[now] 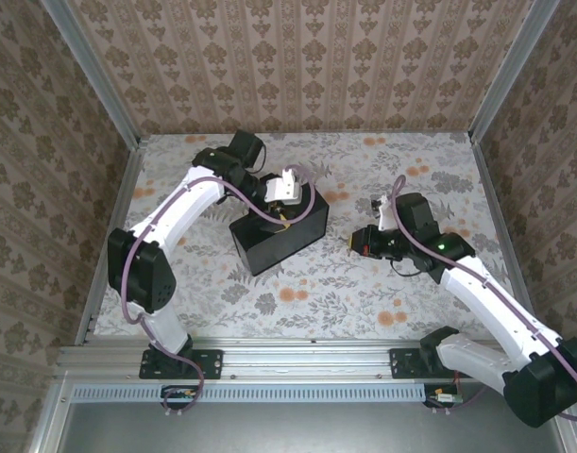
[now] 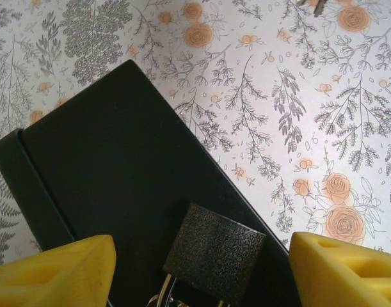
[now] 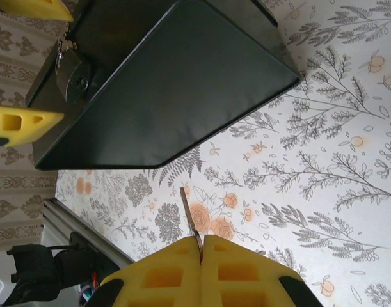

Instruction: Unlock a padlock with a key

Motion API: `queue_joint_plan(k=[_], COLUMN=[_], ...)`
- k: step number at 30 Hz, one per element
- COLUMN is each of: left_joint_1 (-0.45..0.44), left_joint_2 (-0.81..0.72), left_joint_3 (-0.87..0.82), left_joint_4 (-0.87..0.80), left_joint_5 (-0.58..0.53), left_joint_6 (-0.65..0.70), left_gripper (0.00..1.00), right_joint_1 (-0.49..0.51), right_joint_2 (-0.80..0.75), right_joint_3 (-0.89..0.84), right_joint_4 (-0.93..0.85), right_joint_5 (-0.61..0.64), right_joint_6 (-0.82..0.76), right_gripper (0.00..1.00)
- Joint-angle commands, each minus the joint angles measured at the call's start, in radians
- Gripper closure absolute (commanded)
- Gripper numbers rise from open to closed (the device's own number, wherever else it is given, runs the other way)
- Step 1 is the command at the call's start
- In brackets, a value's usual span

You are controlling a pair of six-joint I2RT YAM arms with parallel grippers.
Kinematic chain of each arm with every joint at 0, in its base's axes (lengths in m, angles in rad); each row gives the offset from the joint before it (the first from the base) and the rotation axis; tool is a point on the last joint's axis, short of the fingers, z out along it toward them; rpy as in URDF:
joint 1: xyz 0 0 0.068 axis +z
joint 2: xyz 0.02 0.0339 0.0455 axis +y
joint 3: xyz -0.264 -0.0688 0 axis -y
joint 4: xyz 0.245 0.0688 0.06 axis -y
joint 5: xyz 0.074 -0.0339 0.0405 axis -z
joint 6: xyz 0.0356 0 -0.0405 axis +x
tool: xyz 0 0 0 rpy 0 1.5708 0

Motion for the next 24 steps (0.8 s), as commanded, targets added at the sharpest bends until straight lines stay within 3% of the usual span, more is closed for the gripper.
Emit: queue_joint_plan(k=[1, 8, 11, 15, 19, 24], left_joint_1=[0.01, 0.022, 0.035, 0.036, 0.034, 0.03], left_joint_2=[0.023, 0.035, 0.031, 0.013, -0.007, -0.008], left_joint_3=[0.011, -0.015, -0.023, -0.045, -0.078, -0.086], left_joint_4=[-0.042, -0.038, -0.024, 0.0, 0.031, 0.045], left_joint_5=[0.051, 0.05, 0.056, 0.083, 0.102, 0.087], left_joint_6=[0.046, 0.049, 0.036, 0.02, -0.006, -0.017], left_gripper=[0.3, 0.5, 0.58, 0.67, 0.68, 0.63], right_joint_1=[0.006, 0.008, 0.016, 0.026, 0.025, 0.026], right_joint_2=[0.03, 0.059, 0.081, 0.12, 0.184, 0.27], right_joint_3=[0.039, 0.058, 0.062, 0.039, 0.054, 0.118], right_joint_4=[0.014, 0.053, 0.114, 0.323, 0.419, 0.402], right_joint_5=[-0.028, -0.056, -0.133, -0.293, -0.326, -0.361], right_joint_6=[-0.015, -0.013, 0.003, 0.075, 0.096, 0.045], right_gripper=[1.0, 1.0, 1.0, 1.0, 1.0, 1.0])
